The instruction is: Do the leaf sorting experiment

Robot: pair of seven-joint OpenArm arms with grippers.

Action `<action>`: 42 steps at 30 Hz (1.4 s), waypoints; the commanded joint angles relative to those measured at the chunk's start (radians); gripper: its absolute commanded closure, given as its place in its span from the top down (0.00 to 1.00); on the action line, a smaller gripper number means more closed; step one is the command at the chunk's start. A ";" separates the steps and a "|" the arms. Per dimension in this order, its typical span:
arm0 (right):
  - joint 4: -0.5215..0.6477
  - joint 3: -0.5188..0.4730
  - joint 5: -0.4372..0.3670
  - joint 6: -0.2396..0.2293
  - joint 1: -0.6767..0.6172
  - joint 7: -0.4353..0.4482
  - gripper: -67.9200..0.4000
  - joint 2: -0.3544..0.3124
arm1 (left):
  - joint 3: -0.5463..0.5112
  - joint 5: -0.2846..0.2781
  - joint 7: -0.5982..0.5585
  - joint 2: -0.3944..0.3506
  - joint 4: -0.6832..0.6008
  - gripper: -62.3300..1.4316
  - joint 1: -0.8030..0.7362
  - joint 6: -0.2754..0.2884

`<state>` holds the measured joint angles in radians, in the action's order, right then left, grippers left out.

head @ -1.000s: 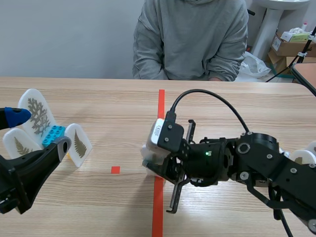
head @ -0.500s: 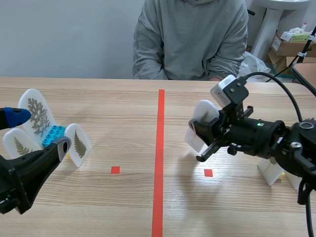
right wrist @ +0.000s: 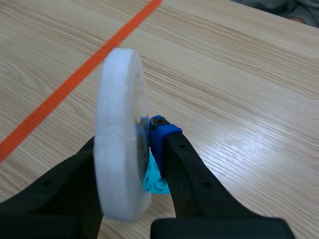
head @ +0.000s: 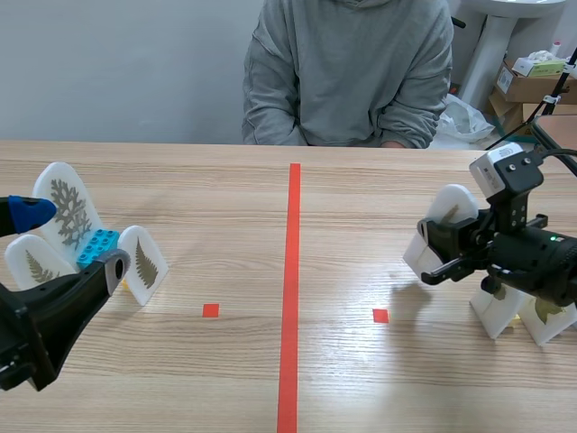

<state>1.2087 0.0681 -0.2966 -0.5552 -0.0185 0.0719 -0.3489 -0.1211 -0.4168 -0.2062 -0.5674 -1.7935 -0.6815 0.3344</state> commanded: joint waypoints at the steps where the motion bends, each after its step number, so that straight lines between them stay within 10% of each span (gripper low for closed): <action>1: 0.010 -0.011 -0.011 0.018 0.001 0.015 0.07 -0.006 | 0.005 -0.006 -0.013 0.008 -0.021 0.97 0.003 0.002; 15: 0.010 -0.031 -0.030 0.143 -0.066 -0.021 0.07 0.011 | 0.005 -0.006 -0.014 0.008 -0.021 0.97 0.003 0.002; 29: 0.010 -0.031 -0.029 0.149 -0.068 -0.022 0.09 0.031 | 0.005 -0.006 -0.013 0.008 -0.021 0.97 0.003 0.002; 42: 0.010 -0.031 -0.029 0.148 -0.068 -0.022 0.51 0.031 | 0.005 -0.006 -0.013 0.008 -0.021 0.97 0.003 0.002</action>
<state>1.2087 0.0433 -0.3149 -0.4065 -0.0978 0.0395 -0.3050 -0.1211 -0.4168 -0.2062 -0.5674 -1.7935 -0.6815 0.3344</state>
